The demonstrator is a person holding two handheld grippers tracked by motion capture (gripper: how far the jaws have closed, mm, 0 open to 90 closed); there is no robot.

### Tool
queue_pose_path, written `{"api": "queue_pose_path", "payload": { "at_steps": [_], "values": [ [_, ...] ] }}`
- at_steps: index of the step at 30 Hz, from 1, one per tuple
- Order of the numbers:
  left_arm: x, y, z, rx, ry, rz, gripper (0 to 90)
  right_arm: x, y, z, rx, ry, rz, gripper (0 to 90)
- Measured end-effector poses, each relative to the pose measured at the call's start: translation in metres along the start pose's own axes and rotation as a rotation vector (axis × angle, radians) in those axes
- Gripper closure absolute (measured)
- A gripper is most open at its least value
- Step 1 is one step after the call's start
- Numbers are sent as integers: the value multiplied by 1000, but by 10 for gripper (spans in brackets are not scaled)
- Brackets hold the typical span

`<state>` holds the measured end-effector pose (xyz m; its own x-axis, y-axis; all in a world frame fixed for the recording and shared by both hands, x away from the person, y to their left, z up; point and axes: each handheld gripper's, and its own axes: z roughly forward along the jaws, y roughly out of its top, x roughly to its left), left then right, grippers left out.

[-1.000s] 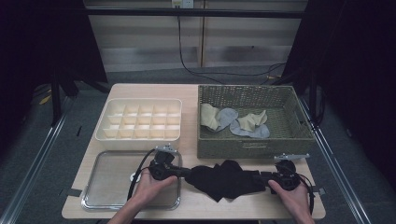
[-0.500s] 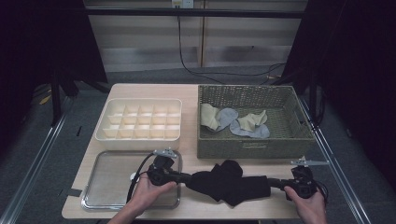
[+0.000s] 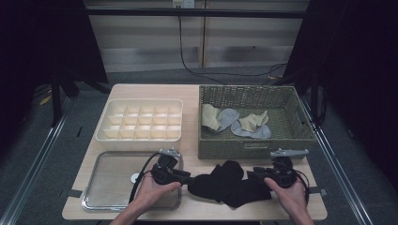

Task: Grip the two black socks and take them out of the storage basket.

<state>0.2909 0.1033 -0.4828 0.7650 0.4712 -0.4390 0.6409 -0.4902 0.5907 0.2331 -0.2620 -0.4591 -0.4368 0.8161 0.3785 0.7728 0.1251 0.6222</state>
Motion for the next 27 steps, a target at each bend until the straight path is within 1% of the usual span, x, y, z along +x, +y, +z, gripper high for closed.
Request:
{"api": "queue_pose_path", "payload": {
  "at_steps": [2, 3, 4, 5, 7, 8, 9, 10, 11, 12, 14, 15, 16, 17, 18, 19, 21, 22, 23, 25, 26, 27],
  "values": [
    [1, 0, 1, 1, -18, 3, 593, 3, 10, 17, 12, 8, -6, 508],
    [0, 0, 1, -4, -18, 0, 592, 3, 12, 22, 22, 18, 1, 492],
    [0, 0, 2, -4, -19, -1, 593, 2, 16, 29, 35, 8, -4, 477],
    [0, 0, 2, -7, -21, -4, 594, 2, 18, 33, 37, -1, -4, 462],
    [-1, 0, 4, -3, -23, 3, 609, 0, 21, 37, 37, -6, 2, 447],
    [-1, 0, 4, 2, -30, 6, 620, -1, 21, 40, 44, -10, -3, 443],
    [-3, -1, 4, 10, -8, 17, 624, -1, 20, 42, 54, -12, -3, 441],
    [-3, -1, 4, 12, -15, 23, 633, -3, 19, 44, 63, -17, -5, 442],
    [-3, -1, 4, 13, -14, 23, 638, -5, 16, 46, 65, -20, 6, 444],
    [-2, -1, 3, 15, -23, 22, 638, -7, 15, 47, 67, -20, 12, 446],
    [-1, -1, 4, 12, -19, 17, 641, -9, 14, 47, 67, -13, 22, 480],
    [-1, -1, 4, 10, -17, 16, 641, -10, 14, 47, 63, -2, 29, 494],
    [-1, -1, 5, 12, -16, 18, 642, -11, 13, 47, 59, 9, 37, 533],
    [-1, -1, 6, 12, -7, 16, 642, -11, 13, 49, 64, 12, 38, 572],
    [-1, -1, 7, 13, -19, 19, 641, -11, 13, 50, 76, 10, 35, 590],
    [-2, -1, 7, 17, -19, 22, 637, -10, 12, 53, 88, 7, 29, 615],
    [-3, -1, 9, 29, -14, 29, 631, -9, 11, 57, 99, 15, 26, 719],
    [-3, -1, 10, 27, -8, 29, 631, -9, 11, 58, 98, 21, 27, 795],
    [-3, -1, 10, 31, -13, 31, 633, -9, 12, 57, 94, 36, 35, 848],
    [-3, -1, 10, 29, -20, 38, 677, -8, 13, 53, 72, 58, 47, 873],
    [-4, -1, 10, 20, -11, 38, 714, -7, 14, 50, 62, 66, 42, 876],
    [-4, 0, 9, 22, -13, 40, 731, -5, 16, 45, 41, 73, 42, 877]
  ]
}}
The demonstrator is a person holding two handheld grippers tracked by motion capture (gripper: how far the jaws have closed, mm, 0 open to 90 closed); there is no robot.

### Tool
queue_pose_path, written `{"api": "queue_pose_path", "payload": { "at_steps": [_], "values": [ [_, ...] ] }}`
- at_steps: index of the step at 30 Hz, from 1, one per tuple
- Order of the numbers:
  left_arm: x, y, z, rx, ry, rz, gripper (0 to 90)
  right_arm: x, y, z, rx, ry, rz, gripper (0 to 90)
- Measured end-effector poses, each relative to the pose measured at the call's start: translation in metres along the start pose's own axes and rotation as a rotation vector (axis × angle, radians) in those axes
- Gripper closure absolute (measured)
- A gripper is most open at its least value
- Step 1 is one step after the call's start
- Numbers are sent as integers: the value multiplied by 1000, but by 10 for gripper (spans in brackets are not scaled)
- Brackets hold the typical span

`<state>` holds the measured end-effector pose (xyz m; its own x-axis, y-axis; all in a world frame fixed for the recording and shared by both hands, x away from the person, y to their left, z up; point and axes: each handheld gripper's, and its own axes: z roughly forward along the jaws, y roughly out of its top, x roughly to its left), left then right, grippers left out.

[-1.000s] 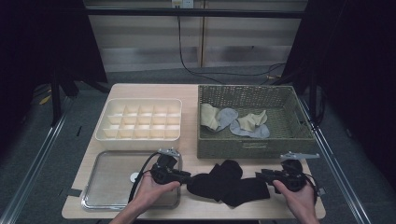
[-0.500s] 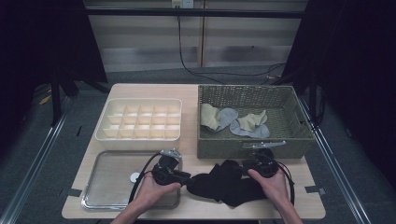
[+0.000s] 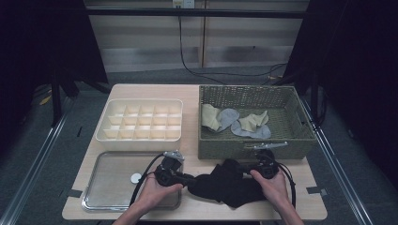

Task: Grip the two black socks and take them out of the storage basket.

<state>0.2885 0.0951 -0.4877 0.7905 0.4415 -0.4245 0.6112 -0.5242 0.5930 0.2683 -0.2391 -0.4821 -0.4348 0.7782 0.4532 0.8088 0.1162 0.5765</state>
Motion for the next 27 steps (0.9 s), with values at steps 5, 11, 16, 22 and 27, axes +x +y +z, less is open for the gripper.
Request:
{"api": "queue_pose_path", "payload": {
  "at_steps": [5, 11, 16, 22, 27],
  "values": [
    [2, 0, -2, 6, -19, 14, 811, 11, 7, -22, -72, 44, -19, 878],
    [2, 0, -3, -2, -26, 11, 863, 19, 18, -50, -162, 87, -37, 879],
    [2, 2, 0, -5, -6, 3, 843, 24, 28, -68, -207, 100, -56, 879],
    [6, 11, 9, 4, 32, -17, 643, 32, 34, -77, -204, 93, -87, 879],
    [7, 12, 10, -2, 27, -14, 589, 34, 35, -91, -237, 97, -90, 879]
  ]
}}
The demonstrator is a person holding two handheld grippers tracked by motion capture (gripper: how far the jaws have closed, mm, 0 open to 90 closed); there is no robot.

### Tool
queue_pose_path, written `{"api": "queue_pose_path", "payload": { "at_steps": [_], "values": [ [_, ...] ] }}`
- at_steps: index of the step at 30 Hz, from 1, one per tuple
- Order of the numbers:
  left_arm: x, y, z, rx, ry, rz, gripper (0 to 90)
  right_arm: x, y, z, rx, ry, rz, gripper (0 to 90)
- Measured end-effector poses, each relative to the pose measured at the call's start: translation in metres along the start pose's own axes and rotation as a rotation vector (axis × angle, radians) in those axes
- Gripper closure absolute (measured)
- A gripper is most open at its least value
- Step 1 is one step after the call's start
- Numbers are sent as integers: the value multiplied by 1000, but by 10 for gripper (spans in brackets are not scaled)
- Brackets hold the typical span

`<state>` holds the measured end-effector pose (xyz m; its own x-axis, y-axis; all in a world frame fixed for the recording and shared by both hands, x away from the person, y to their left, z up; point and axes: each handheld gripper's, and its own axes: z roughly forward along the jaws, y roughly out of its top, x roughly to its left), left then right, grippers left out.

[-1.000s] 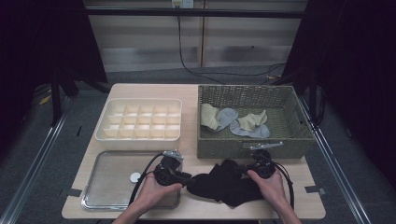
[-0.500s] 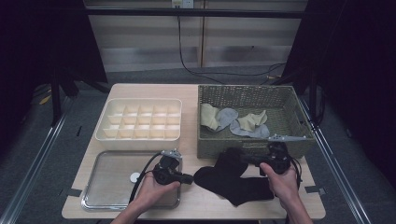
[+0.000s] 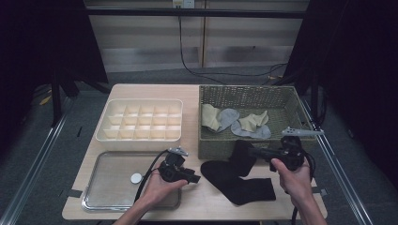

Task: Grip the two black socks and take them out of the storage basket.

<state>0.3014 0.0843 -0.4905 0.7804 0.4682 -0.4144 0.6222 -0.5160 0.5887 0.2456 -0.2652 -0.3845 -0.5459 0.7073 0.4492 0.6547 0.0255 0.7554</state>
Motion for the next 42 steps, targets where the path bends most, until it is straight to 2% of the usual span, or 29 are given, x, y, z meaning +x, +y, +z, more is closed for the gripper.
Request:
{"api": "queue_pose_path", "payload": {
  "at_steps": [4, 7, 11, 12, 14, 17, 21, 23, 25, 27, 31, 32, 36, 38, 39, 41, 42],
  "values": [
    [3, 1, -3, -13, 13, -13, 589, -1, 3, -19, -42, -9, -2, 878],
    [7, 4, -1, -47, 10, -48, 580, -2, 3, -32, -65, -28, 0, 878],
    [9, 12, 8, -55, 17, -58, 561, -7, -6, -38, -47, -53, 15, 876],
    [9, 15, 10, -49, 30, -45, 561, -10, -10, -38, -43, -54, 22, 876],
    [8, 20, 15, -58, 24, -46, 565, -16, -20, -39, -40, -58, 52, 875],
    [8, 22, 22, -58, 28, -46, 584, -21, -28, -38, -40, -63, 71, 875],
    [9, 23, 29, -67, 18, -53, 656, -30, -43, -36, -30, -70, 102, 873],
    [8, 23, 30, -53, 40, -29, 728, -32, -46, -35, -27, -71, 105, 872],
    [8, 22, 30, -44, 37, -21, 821, -34, -48, -34, -26, -71, 110, 872],
    [7, 20, 28, -36, 38, -11, 856, -34, -49, -33, -24, -70, 115, 872],
    [4, 14, 20, -19, 40, -10, 861, -33, -44, -37, -39, -72, 112, 872],
    [2, 13, 17, -25, 41, -22, 861, -33, -42, -38, -42, -74, 107, 872],
    [-2, 6, 9, -39, 34, -8, 859, -30, -37, -44, -52, -75, 101, 872],
    [-1, 1, 7, -36, 43, -26, 854, -27, -35, -46, -57, -75, 94, 872],
    [0, 0, 6, -48, 46, -33, 840, -26, -35, -46, -59, -71, 89, 871],
    [-1, -1, 2, -66, 68, -32, 755, -25, -37, -44, -53, -67, 90, 867],
    [-1, -1, 0, -83, 53, -23, 745, -25, -39, -42, -47, -69, 91, 863]
  ]
}}
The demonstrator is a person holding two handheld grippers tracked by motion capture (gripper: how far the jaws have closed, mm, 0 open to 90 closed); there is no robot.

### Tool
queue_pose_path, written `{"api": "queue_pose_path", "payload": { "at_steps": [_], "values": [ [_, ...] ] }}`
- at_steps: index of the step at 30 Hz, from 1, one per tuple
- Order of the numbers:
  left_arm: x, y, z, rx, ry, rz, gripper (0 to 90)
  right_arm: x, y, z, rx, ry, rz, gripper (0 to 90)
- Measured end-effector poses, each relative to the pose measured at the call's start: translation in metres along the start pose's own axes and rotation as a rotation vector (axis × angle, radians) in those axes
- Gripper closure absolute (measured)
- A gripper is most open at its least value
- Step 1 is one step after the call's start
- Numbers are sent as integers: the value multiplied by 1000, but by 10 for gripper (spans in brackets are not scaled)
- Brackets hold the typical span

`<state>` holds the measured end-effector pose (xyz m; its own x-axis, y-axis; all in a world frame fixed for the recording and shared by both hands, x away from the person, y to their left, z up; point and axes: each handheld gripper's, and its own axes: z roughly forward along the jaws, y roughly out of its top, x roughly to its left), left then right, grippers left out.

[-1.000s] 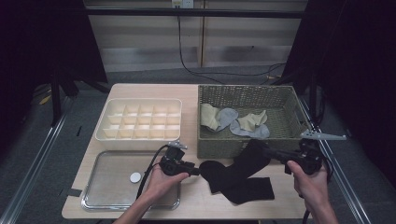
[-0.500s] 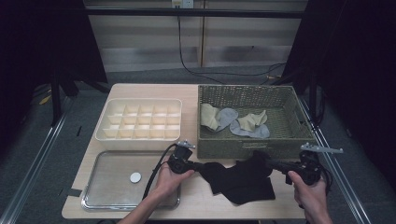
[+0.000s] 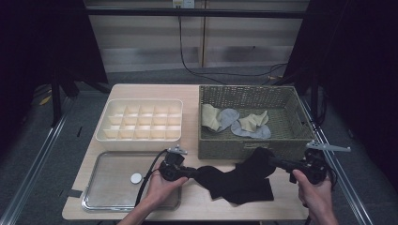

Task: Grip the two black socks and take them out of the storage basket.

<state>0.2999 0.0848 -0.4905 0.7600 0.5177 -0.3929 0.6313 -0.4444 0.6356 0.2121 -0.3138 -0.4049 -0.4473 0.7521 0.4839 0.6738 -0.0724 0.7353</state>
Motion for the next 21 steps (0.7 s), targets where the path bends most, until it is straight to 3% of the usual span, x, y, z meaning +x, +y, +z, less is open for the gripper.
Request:
{"api": "queue_pose_path", "payload": {
  "at_steps": [2, 5, 8, 13, 17, 19, 21],
  "values": [
    [-2, 2, -5, -19, -4, 7, 693, -3, -6, 4, 18, -12, -4, 849],
    [-7, 4, -10, -34, -29, 43, 692, -9, -15, 7, 45, -26, 9, 833],
    [-15, 4, -6, -12, -70, 89, 738, -14, -24, 7, 66, -62, 8, 781],
    [-28, 3, -1, 33, -98, 129, 767, -13, -24, -5, 31, -111, -3, 728],
    [-27, 3, -17, 20, -97, 122, 753, -7, -19, -9, 32, -94, -25, 730],
    [-24, 0, -25, 5, -90, 115, 750, -3, -21, -1, 59, -82, -31, 745],
    [-20, -3, -30, -5, -86, 97, 742, 5, -28, 20, 114, -53, -55, 748]
  ]
}}
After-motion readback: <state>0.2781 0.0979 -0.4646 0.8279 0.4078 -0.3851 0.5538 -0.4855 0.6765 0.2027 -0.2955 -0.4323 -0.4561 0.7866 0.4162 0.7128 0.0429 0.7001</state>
